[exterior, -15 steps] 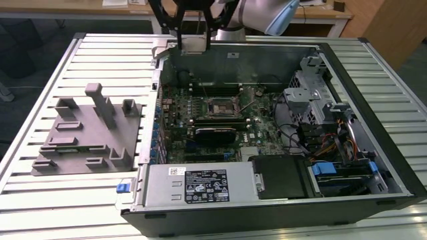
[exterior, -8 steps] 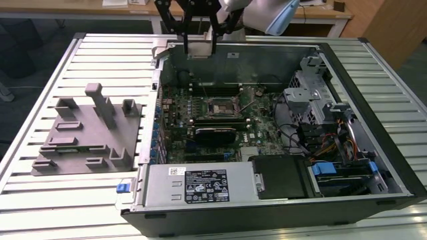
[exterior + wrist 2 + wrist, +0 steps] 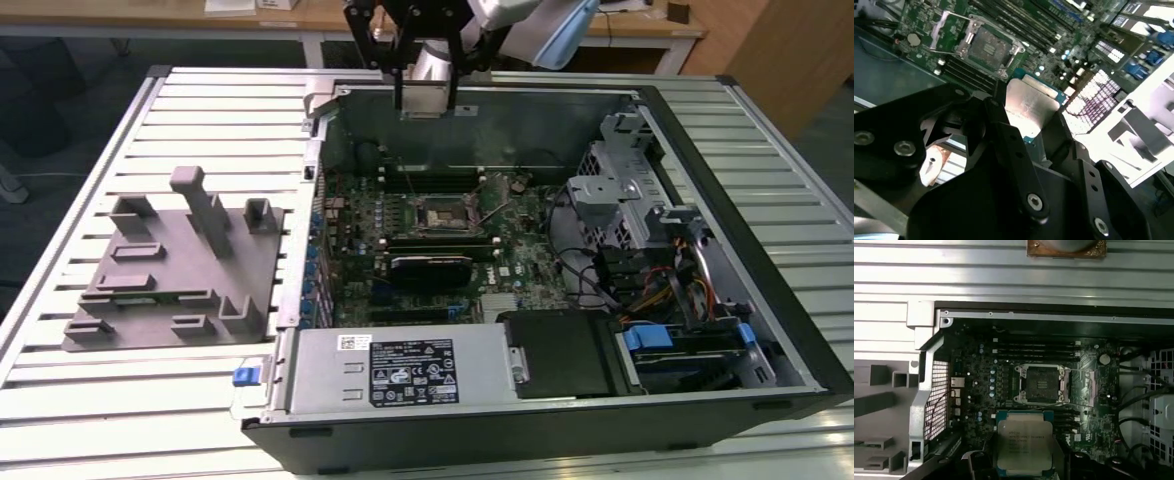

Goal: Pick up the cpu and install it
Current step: 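Pick up the cpu and move it towards the insertion slot, then place the cpu into insertion slot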

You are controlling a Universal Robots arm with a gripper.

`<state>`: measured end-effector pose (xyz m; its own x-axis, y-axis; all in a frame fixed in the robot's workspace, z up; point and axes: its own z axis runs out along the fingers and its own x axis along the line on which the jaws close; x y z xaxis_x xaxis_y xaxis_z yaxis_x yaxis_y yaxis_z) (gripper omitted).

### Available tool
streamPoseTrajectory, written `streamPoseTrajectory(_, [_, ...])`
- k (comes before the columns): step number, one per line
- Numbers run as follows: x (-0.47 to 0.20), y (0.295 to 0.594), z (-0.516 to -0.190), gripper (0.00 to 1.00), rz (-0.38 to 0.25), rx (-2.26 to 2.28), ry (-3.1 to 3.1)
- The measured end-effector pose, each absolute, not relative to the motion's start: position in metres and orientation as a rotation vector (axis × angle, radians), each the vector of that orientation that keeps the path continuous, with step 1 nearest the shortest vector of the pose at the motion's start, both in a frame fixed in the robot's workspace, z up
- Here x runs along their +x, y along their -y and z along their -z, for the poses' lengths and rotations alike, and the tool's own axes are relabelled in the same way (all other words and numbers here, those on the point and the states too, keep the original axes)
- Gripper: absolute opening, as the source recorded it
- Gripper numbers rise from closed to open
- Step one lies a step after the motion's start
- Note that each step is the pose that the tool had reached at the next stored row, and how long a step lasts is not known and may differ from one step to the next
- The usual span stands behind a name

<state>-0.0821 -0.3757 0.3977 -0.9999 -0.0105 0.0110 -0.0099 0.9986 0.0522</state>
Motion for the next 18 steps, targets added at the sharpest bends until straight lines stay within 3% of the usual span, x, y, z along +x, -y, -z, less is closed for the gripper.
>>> streamPoseTrajectory(18, [-0.058, 0.370, -0.392, 0.53, 0.080, 0.016, 3.129])
